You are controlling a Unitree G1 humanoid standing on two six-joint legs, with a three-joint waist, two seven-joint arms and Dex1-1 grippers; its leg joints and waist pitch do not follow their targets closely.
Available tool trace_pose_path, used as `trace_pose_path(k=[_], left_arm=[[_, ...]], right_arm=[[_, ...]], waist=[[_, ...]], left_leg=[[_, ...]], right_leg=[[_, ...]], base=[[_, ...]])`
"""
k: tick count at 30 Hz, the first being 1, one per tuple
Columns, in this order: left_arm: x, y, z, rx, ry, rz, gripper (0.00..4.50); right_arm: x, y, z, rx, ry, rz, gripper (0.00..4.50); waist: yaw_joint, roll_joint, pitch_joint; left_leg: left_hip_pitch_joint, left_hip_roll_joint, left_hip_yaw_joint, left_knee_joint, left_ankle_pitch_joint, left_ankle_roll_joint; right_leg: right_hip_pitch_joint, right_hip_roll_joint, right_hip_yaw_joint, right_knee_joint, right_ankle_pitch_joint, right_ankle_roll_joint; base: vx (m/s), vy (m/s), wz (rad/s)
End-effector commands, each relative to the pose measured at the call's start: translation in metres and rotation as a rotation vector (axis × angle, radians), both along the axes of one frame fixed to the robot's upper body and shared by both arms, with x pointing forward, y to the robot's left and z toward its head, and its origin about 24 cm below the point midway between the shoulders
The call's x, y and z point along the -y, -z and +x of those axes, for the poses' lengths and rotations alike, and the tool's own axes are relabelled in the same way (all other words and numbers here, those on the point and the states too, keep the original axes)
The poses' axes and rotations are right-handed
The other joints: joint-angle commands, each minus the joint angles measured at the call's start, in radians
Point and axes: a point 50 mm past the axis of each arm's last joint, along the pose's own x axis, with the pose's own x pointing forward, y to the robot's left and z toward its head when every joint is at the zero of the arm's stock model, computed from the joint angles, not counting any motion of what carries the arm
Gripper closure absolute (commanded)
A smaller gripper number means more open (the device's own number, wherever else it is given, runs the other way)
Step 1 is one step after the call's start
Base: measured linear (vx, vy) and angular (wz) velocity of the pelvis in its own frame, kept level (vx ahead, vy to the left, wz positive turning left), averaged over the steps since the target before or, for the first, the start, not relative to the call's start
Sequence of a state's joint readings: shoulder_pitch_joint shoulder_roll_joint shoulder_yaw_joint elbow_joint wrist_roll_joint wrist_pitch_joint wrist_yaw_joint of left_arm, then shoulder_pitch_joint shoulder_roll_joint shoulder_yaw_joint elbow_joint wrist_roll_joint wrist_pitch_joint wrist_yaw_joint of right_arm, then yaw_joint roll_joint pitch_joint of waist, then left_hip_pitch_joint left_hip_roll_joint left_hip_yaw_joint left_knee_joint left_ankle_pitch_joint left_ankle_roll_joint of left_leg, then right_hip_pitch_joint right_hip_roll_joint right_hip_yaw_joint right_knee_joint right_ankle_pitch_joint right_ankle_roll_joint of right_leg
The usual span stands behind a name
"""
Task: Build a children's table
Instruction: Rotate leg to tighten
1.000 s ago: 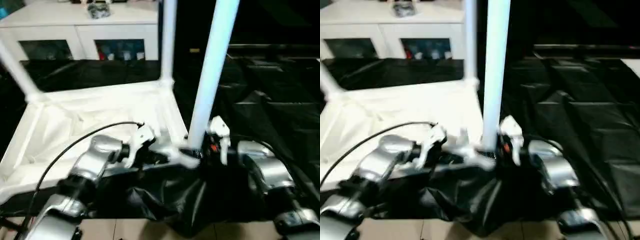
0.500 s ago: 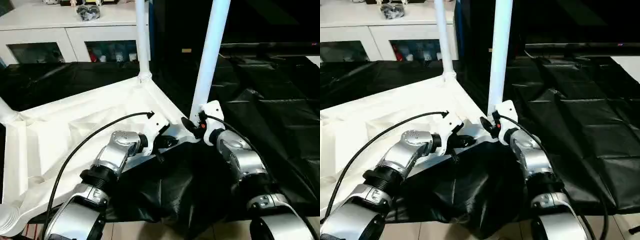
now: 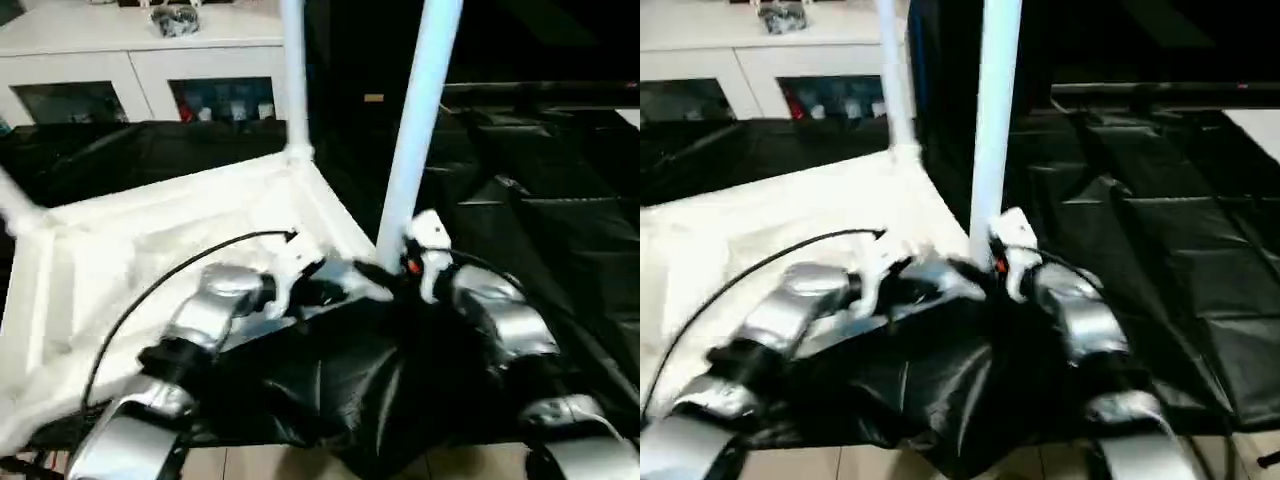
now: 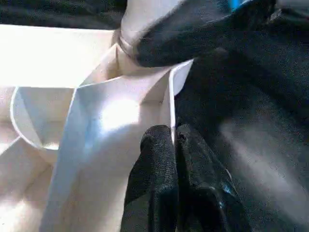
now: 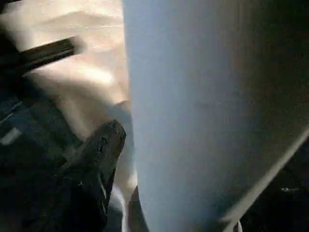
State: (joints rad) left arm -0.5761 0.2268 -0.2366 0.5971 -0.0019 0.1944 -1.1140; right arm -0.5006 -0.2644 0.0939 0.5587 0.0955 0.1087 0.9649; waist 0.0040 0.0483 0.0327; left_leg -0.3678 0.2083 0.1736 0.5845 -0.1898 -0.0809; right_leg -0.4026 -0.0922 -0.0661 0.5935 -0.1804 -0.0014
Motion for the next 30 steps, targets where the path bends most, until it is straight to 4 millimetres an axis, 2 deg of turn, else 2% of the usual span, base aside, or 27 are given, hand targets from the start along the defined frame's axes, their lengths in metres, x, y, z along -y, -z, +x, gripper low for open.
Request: trace_pose_path(k=[1,2,5,6,10,14,15,16,17,23,26,28,30], left_arm=[[0.024,-0.019,-0.009,0.045,0.194,-0.098,4.5],[0.024,-0.019,-0.01,0.044,0.195,-0.098,4.5],[0.017,-0.018,-0.016,0.014,0.25,-0.088,4.5],[0.016,-0.017,-0.016,0.01,0.255,-0.087,4.5],[0.008,-0.018,-0.019,-0.008,0.287,-0.075,4.5],[0.004,-0.019,-0.02,-0.018,0.299,-0.071,4.5],[0.003,-0.02,-0.02,-0.02,0.302,-0.07,4.5],[0.003,-0.02,-0.02,-0.021,0.3,-0.066,4.5],[0.003,-0.02,-0.02,-0.021,0.3,-0.065,4.5],[0.009,-0.018,-0.019,-0.014,0.267,-0.076,4.5],[0.012,-0.018,-0.019,-0.01,0.254,-0.08,4.5],[0.019,-0.018,-0.012,0.019,0.184,-0.084,4.5],[0.026,-0.018,-0.006,0.04,0.115,-0.083,4.5]], right_arm=[[-0.026,0.011,-0.023,-0.113,-0.273,0.007,1.26],[-0.026,0.011,-0.023,-0.114,-0.275,0.007,1.26],[-0.016,0.011,-0.035,-0.15,-0.394,-0.016,1.26],[-0.015,0.011,-0.037,-0.155,-0.411,-0.02,1.26],[-0.009,0.012,-0.045,-0.209,-0.465,-0.044,1.26],[-0.008,0.011,-0.046,-0.216,-0.473,-0.043,1.61],[-0.008,0.01,-0.046,-0.216,-0.47,-0.038,1.61],[-0.009,0.009,-0.045,-0.214,-0.463,-0.023,1.71],[-0.009,0.009,-0.045,-0.214,-0.46,-0.017,1.9],[-0.013,0.009,-0.047,-0.233,-0.461,0.01,2.19],[-0.015,0.007,-0.046,-0.234,-0.423,0.066,2.25],[-0.018,0.009,-0.04,-0.219,-0.326,0.095,2.3],[-0.023,0.014,-0.034,-0.207,-0.228,0.099,2.32]], waist=[[0.007,-0.01,-0.051],[0.009,-0.013,-0.05],[0.013,-0.011,-0.049],[0.02,-0.012,-0.047],[0.03,-0.013,-0.049],[0.033,-0.012,-0.05],[0.034,-0.004,-0.05],[0.033,-0.008,-0.051],[0.033,-0.008,-0.051],[0.033,-0.009,-0.051],[0.034,-0.011,-0.048],[0.034,-0.01,-0.048],[0.03,-0.012,-0.047]], left_leg=[[0.003,0.02,0.007,-0.065,-0.208,0.117],[0.002,0.021,0.006,-0.067,-0.219,0.112],[0.006,0.022,0.007,-0.069,-0.238,0.098],[0.009,0.023,0.008,-0.069,-0.249,0.091],[0.006,0.02,0.008,-0.069,-0.219,0.086],[0.006,0.02,0.006,-0.069,-0.211,0.079],[0.007,0.02,0.005,-0.07,-0.212,0.077],[0.007,0.02,0.006,-0.069,-0.211,0.074],[0.007,0.02,0.005,-0.07,-0.211,0.074],[0.008,0.019,0.006,-0.068,-0.212,0.073],[0.009,0.019,0.006,-0.07,-0.234,0.065],[0.011,0.02,0.006,-0.071,-0.242,0.059],[0.008,0.017,0.003,-0.073,-0.245,0.05]], right_leg=[[0.056,-0.038,0.031,-0.066,-0.165,-0.274],[0.057,-0.036,0.031,-0.066,-0.179,-0.268],[0.05,-0.037,0.033,-0.069,-0.212,-0.262],[0.048,-0.037,0.035,-0.072,-0.233,-0.254],[0.049,-0.038,0.036,-0.069,-0.219,-0.248],[0.049,-0.038,0.036,-0.069,-0.219,-0.246],[0.049,-0.039,0.036,-0.067,-0.218,-0.246],[0.05,-0.038,0.036,-0.068,-0.206,-0.247],[0.05,-0.038,0.036,-0.067,-0.202,-0.249],[0.051,-0.037,0.035,-0.067,-0.195,-0.25],[0.049,-0.038,0.036,-0.073,-0.248,-0.237],[0.046,-0.039,0.037,-0.075,-0.262,-0.232],[0.048,-0.039,0.036,-0.076,-0.285,-0.221]], base=[[0.0,0.0,0.0],[0.0,0.0,0.0],[0.0,0.0,0.0],[0.0,0.0,0.0],[0.0,0.0,0.0],[0.0,0.0,0.0],[0.0,0.0,0.0],[0.0,0.0,0.0],[0.0,0.0,0.0],[0.0,0.0,0.0],[0.0,0.0,0.0],[0.0,0.0,0.0],[0.0,0.0,0.0]])
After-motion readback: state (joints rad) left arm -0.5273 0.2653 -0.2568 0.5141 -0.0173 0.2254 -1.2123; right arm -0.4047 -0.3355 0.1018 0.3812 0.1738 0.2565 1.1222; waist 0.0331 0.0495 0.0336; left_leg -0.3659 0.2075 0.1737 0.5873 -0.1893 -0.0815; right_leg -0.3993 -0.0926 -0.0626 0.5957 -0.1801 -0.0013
